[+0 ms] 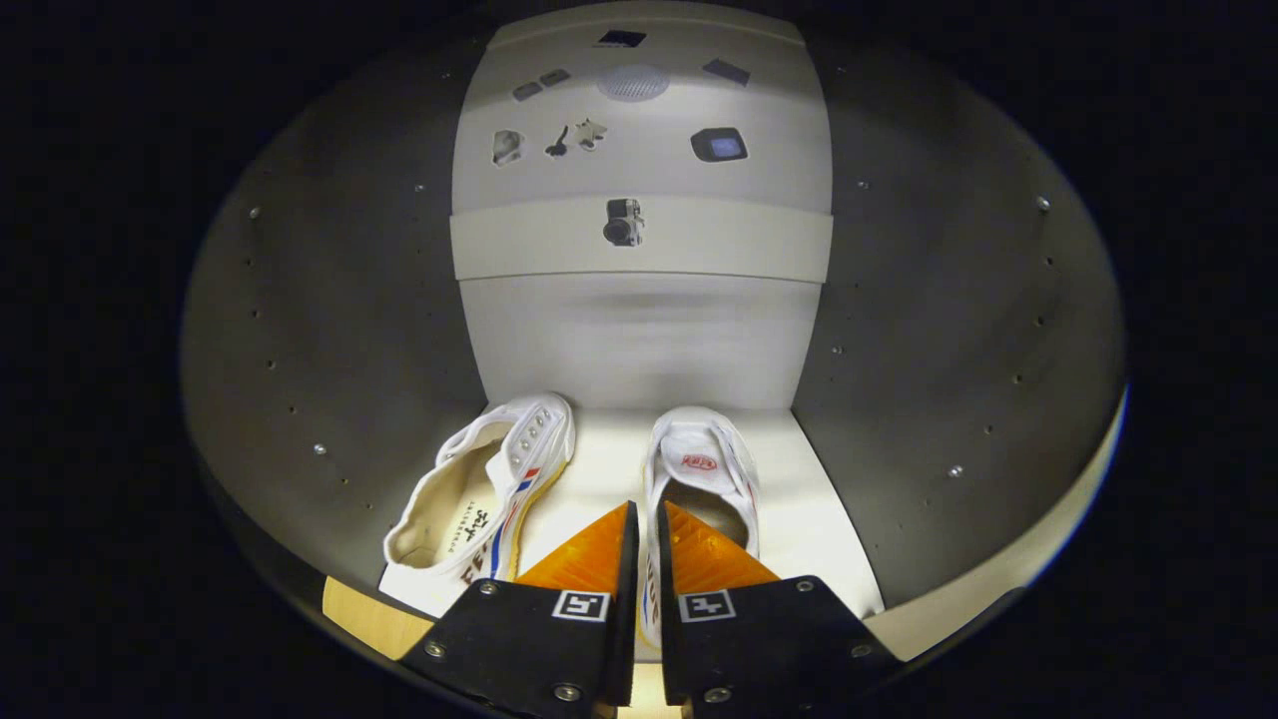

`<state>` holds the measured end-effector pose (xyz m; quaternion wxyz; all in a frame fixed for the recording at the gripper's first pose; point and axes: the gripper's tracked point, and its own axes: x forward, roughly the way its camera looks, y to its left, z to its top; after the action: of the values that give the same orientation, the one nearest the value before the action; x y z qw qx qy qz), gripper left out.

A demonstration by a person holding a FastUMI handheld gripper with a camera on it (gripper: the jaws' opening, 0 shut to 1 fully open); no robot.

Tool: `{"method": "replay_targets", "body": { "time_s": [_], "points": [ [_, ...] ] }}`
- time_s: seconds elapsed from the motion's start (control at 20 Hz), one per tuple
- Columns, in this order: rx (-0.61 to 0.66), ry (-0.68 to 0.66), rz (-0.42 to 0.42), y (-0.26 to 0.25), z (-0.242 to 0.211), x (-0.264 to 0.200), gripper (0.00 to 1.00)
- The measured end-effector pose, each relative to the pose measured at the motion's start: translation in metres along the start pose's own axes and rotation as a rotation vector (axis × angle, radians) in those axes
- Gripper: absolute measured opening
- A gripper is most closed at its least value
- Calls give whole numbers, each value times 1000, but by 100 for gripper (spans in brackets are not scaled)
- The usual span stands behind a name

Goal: Open the shoe cabinet door, grab the shoes and put them into the shoe cabinet, then close the shoe cabinet door.

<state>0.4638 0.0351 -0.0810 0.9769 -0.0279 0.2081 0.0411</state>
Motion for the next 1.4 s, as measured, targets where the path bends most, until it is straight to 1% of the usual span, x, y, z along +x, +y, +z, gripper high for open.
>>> {"method": "replay_targets", "body": {
  "time_s": [0.05,0.15,0.4,0.65,0.8,0.9,0.95,1.0,1.1,1.25,1.3,1.35,1.4],
  "points": [
    [-2,-20,-10,0,1,-14,12],
    [9,-59,6,7,1,-44,12],
    [12,-113,-21,9,-7,-118,12],
    [24,-161,-41,14,-26,-198,13],
    [26,-194,-49,15,-41,-255,15],
    [39,-222,-43,18,-49,-290,15],
    [47,-237,-42,19,-52,-310,18],
    [51,-254,-43,20,-55,-327,19],
    [52,-282,-60,21,-59,-357,24],
    [66,-296,-54,22,-72,-393,41],
    [63,-303,-58,21,-74,-403,43],
    [58,-311,-66,18,-77,-413,47],
    [51,-309,-74,16,-80,-422,50]
  ]
}}
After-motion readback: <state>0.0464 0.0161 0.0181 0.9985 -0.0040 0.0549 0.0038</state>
